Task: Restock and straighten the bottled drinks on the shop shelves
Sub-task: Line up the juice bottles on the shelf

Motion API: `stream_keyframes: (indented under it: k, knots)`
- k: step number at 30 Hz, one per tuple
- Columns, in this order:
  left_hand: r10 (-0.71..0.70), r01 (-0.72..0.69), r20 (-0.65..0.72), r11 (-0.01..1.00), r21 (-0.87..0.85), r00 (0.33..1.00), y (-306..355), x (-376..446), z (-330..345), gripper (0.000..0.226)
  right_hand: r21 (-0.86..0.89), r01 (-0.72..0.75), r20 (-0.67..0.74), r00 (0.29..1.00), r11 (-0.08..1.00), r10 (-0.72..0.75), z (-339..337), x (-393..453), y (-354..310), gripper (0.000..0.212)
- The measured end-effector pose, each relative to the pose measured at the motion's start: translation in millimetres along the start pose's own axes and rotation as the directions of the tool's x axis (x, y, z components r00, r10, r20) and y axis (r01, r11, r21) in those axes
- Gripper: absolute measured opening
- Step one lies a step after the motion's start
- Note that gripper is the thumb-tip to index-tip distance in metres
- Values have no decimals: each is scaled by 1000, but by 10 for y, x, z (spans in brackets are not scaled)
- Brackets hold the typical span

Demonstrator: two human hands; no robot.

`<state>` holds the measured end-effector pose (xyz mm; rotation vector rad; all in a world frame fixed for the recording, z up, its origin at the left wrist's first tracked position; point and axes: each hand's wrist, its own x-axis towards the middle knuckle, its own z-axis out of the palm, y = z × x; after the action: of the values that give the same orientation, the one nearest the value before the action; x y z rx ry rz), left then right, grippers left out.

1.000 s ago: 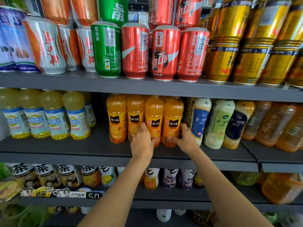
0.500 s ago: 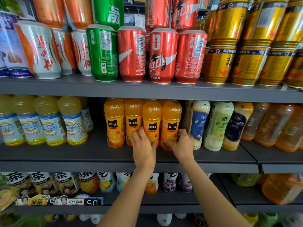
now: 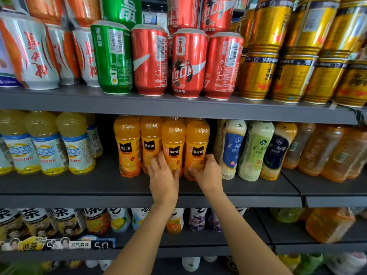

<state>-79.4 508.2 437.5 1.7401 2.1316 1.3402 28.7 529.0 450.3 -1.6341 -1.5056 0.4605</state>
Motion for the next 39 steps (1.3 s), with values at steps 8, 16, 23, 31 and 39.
stream_keyframes:
  k: [8, 16, 23, 31, 39]
  knots:
    - [31, -34, 84, 999, 34, 996, -13, 52, -87, 73, 5, -25, 8, 1000, 1000, 25, 19, -32, -46, 48]
    - [17, -22, -101, 999, -44, 995, -370, 167, -416, 40, 37, 98, -244, 966, 994, -86, 168, -390, -281, 34]
    - [-138, 136, -38, 989, -58, 990, -191, 241, -169, 59, -194, -26, -88, 996, 981, 9, 401, -330, -470, 46]
    - [-336, 324, -151, 941, -101, 930, -72, 357, -10, 58, -225, -32, -68, 998, 974, 17, 376, -258, -500, 43]
    - [-306, 296, -171, 952, -80, 937, -126, 349, 17, 53, -222, -35, -48, 999, 974, 25, 377, -289, -521, 40]
